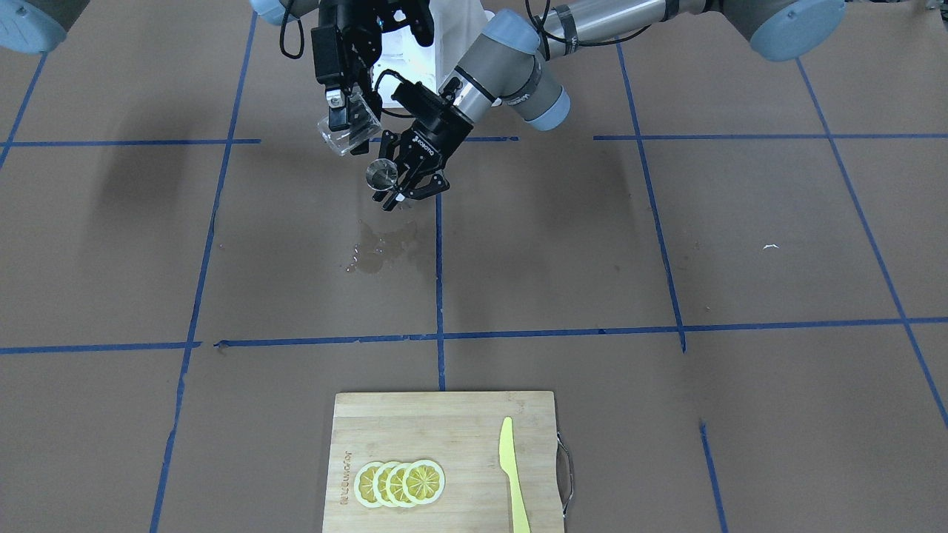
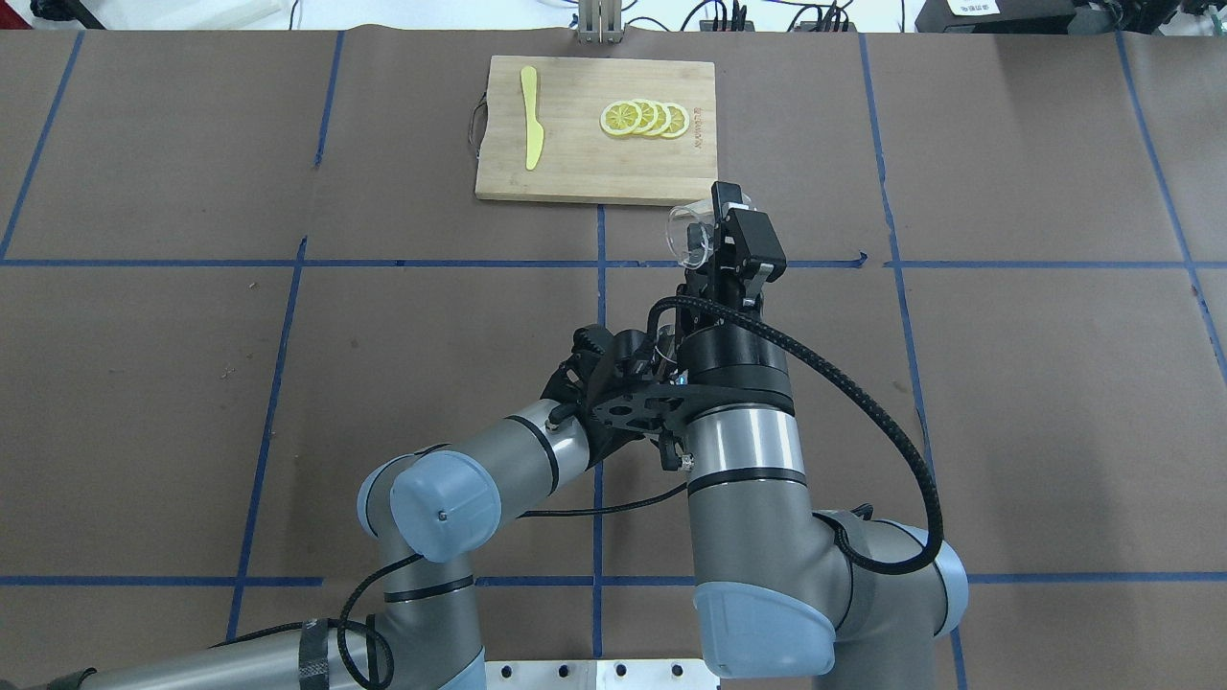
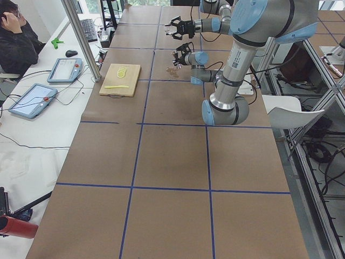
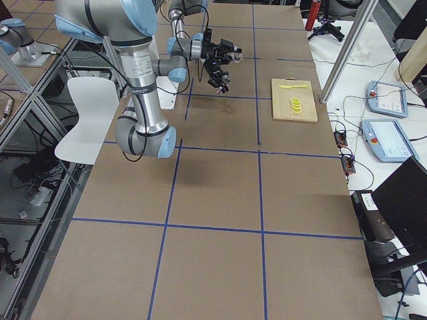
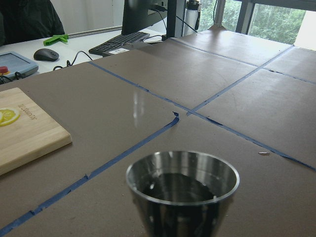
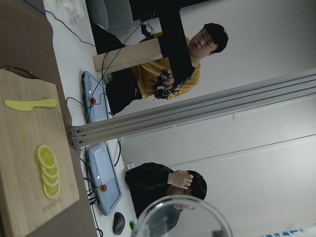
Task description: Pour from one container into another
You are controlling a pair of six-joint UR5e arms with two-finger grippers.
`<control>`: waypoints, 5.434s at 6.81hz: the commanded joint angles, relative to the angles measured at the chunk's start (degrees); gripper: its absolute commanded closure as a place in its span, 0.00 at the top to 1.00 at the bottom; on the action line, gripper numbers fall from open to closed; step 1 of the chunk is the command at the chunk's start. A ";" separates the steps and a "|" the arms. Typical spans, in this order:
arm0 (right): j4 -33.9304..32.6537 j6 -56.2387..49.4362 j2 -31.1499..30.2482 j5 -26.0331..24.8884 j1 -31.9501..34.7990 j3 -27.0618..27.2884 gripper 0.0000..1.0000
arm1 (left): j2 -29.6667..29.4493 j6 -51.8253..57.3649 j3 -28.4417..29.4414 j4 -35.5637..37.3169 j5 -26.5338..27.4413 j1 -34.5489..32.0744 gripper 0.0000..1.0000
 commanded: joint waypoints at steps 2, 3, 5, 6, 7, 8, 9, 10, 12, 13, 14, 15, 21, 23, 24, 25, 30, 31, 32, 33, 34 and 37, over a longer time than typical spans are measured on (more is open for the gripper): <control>0.10 15.42 -0.03 0.30 0.33 0.25 0.00 | 0.28 -0.12 -0.36 -0.25 0.16 -0.26 0.00; 0.10 21.13 -0.12 0.30 0.51 0.34 0.00 | 0.28 -0.47 -0.53 -0.34 0.16 -0.53 0.00; 0.19 32.47 -0.99 1.87 0.94 0.43 0.00 | 2.28 -0.56 -2.54 -0.60 3.29 -0.88 0.00; 0.19 37.58 -1.70 2.84 1.30 0.69 0.00 | 4.39 -0.64 -3.86 -0.69 5.24 -1.05 0.00; 0.19 43.89 -2.57 6.07 1.91 1.74 0.00 | 4.85 -0.82 -5.09 -0.52 8.48 -1.49 0.00; 0.28 47.78 -3.45 10.71 2.96 3.40 0.00 | 4.94 -0.99 -5.37 -0.43 11.56 -1.93 0.00; 0.28 51.39 -4.42 15.54 4.28 4.11 0.00 | 5.20 -4.39 -5.45 -0.25 13.41 -2.80 0.00; 0.28 56.82 -6.17 20.90 6.03 4.12 0.00 | 6.59 -8.51 -5.89 0.27 13.43 -3.68 0.00; 0.02 63.28 -9.94 30.15 9.63 4.21 0.00 | 9.94 -12.06 -7.46 5.16 17.71 -4.57 0.00; -0.16 66.95 -12.58 33.75 11.30 4.29 0.00 | 11.17 -15.12 -10.44 12.07 18.96 -4.92 0.00; -0.33 72.99 -13.47 36.83 12.10 4.12 0.00 | 11.87 -22.28 -14.21 18.75 18.88 -5.88 0.00; -0.95 78.01 -14.79 37.21 12.20 4.21 0.00 | 12.14 -30.01 -15.55 24.91 18.79 -6.85 0.00; -0.86 88.91 -18.66 34.24 12.73 2.99 0.00 | 21.38 -69.58 -27.16 66.12 19.14 -10.72 0.00; -0.69 93.93 -19.89 30.90 12.46 1.49 0.00 | 23.12 -79.17 -27.16 69.52 22.55 -10.72 0.00; -0.60 94.40 -20.68 30.54 12.29 1.48 0.00 | 25.05 -83.39 -27.16 71.97 24.66 -10.72 0.00; -0.25 94.58 -22.51 30.36 12.20 1.48 0.00 | 27.15 -87.61 -27.16 74.08 25.99 -10.72 0.00; -0.16 105.39 -28.58 20.09 5.09 -1.33 0.00 | 29.55 -95.99 -25.41 81.99 28.11 -9.76 0.00; -0.16 105.48 -30.43 19.38 4.64 -1.33 0.00 | 29.37 -97.92 -24.28 83.58 28.11 -8.36 0.00; -0.16 105.48 -30.70 19.28 4.47 -1.33 0.00 | 29.29 -100.11 -22.44 85.08 28.11 -6.70 0.00; -0.16 105.48 -32.01 19.20 4.20 -1.24 0.00 | 28.76 -102.83 -20.50 86.05 28.11 -4.59 0.00; -0.16 105.48 -32.20 19.20 4.11 -1.24 0.00 | 28.58 -104.43 -19.35 86.67 28.02 -3.44 0.00; -0.16 105.48 -32.29 19.28 4.11 -0.89 0.00 | 26.03 -104.71 -18.02 88.78 28.02 -2.81 0.00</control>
